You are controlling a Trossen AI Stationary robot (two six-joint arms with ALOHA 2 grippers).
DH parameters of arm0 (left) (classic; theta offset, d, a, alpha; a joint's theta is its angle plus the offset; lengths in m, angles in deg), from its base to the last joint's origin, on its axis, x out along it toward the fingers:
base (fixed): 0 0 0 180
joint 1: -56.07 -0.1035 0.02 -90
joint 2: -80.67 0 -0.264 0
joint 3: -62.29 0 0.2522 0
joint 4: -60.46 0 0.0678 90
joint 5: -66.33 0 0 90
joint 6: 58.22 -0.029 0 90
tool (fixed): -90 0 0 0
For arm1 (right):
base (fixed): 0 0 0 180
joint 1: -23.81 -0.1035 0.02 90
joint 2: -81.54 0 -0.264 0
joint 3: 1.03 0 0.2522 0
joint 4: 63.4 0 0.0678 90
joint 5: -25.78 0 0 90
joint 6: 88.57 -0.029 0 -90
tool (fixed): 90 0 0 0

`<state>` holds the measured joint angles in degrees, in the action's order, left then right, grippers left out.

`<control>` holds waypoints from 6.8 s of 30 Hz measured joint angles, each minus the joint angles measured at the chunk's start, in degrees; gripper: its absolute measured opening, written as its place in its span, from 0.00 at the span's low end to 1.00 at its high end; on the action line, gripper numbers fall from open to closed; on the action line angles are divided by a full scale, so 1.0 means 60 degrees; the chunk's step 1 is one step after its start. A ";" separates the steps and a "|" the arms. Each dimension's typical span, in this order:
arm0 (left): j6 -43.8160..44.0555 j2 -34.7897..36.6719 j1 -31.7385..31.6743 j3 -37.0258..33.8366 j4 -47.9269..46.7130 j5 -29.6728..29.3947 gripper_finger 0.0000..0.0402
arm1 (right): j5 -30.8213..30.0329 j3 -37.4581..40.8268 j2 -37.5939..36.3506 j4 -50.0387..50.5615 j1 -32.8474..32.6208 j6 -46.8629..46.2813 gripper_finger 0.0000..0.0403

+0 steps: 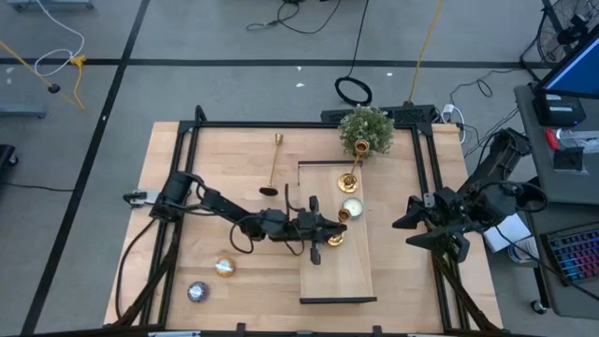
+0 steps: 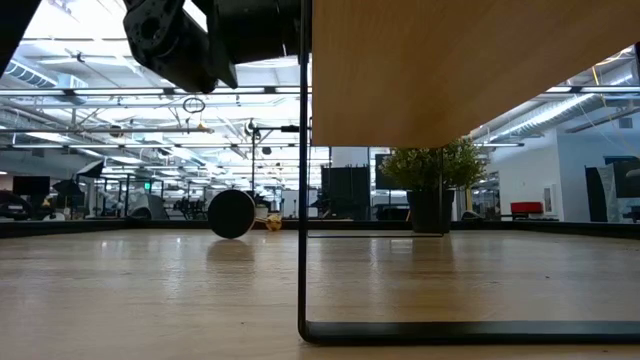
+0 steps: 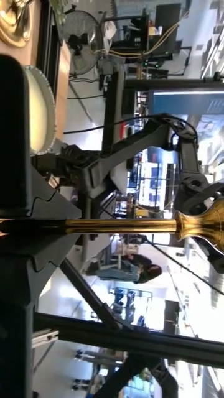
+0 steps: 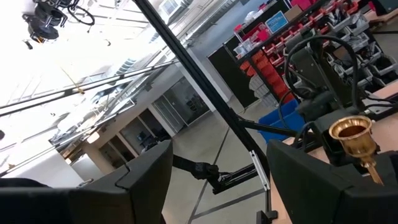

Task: Pick & Place candle stick holders
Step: Put the right gold candle holder on the shelf, then put the red patterned scented candle on the shelf

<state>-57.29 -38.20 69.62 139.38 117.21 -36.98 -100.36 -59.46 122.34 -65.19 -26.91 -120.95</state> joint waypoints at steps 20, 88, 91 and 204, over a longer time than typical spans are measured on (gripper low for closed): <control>0.0941 0.0011 0.0013 -0.0003 -0.0556 -0.0371 0.09 | 0.0000 0.0000 0.0000 0.0003 0.0000 0.0004 0.63; 0.3140 0.2775 0.1073 -0.0012 -0.5959 -0.2322 0.47 | 0.0033 0.0000 -0.0001 0.0219 0.0000 -0.0171 0.63; 0.3633 0.3155 0.1121 -0.0007 -0.7242 -0.2826 0.47 | 0.0033 0.0000 -0.0004 0.0219 0.0000 -0.0171 0.63; 1.1724 0.3734 0.8740 -0.0573 -2.0624 0.2726 0.96 | -0.5275 0.1260 0.0054 -0.1662 0.0022 0.1522 0.63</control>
<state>13.06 -15.80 122.05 135.94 -6.53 -20.62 -132.01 -51.90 122.66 -75.16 -26.78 -111.82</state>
